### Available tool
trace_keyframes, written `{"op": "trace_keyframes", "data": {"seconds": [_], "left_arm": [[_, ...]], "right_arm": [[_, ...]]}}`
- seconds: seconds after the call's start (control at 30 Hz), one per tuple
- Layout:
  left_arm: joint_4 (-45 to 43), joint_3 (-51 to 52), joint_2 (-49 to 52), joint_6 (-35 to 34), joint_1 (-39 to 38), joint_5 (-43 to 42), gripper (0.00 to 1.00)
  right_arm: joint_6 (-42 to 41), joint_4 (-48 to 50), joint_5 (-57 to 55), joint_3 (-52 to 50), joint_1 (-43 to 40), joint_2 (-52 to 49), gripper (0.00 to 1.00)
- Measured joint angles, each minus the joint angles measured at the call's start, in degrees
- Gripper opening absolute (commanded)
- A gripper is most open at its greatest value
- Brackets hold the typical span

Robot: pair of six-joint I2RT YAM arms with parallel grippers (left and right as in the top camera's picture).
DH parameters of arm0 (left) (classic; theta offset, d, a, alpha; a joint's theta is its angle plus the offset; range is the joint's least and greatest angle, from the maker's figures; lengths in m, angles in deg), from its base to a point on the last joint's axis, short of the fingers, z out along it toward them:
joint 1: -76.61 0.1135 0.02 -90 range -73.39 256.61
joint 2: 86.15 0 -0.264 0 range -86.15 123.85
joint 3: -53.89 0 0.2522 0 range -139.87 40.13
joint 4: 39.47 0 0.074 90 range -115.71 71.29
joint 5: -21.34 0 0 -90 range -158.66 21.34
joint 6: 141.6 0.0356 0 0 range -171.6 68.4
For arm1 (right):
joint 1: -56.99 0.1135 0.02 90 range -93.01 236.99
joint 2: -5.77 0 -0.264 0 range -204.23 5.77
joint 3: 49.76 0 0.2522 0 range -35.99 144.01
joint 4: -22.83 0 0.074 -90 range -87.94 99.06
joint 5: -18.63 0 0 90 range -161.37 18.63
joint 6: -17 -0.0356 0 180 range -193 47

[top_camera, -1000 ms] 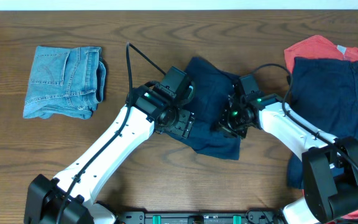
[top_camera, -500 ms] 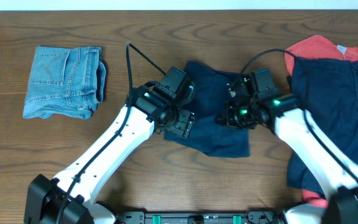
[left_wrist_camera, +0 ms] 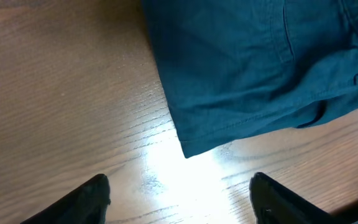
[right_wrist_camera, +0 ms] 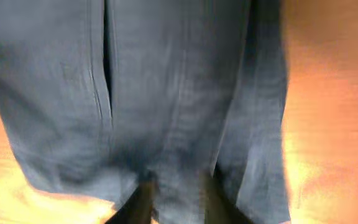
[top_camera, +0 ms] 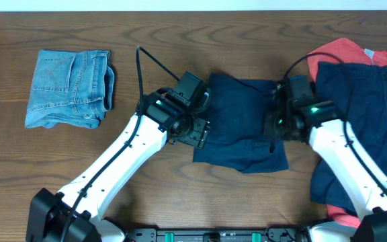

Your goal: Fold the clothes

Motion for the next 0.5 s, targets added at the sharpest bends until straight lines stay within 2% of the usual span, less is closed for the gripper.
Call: {"op": "trace_keyframes", "data": {"seconds": [0.07,0.13,0.3,0.37,0.5], "left_arm": [[-0.4,0.0,0.0,-0.2,0.0,0.0,0.51],[-1.3,0.1,0.0,-0.6,0.0,0.1,0.47],[-2.8,0.3,0.7,-1.0,0.0,0.0,0.46],[-3.0,0.3,1.4,-1.2,0.0,0.0,0.47],[-3.0,0.5,2.7,-1.9,0.0,0.0,0.61]], "right_arm": [[2.1,3.0,3.2,0.0,-2.2,0.0,0.1],[4.3,4.5,8.0,0.0,-4.3,0.0,0.07],[7.0,2.6,15.9,0.0,-4.7,0.0,0.02],[7.4,1.0,16.7,-0.1,-3.2,-0.3,0.01],[6.4,1.2,14.8,-3.6,0.8,-2.5,0.01]]}}
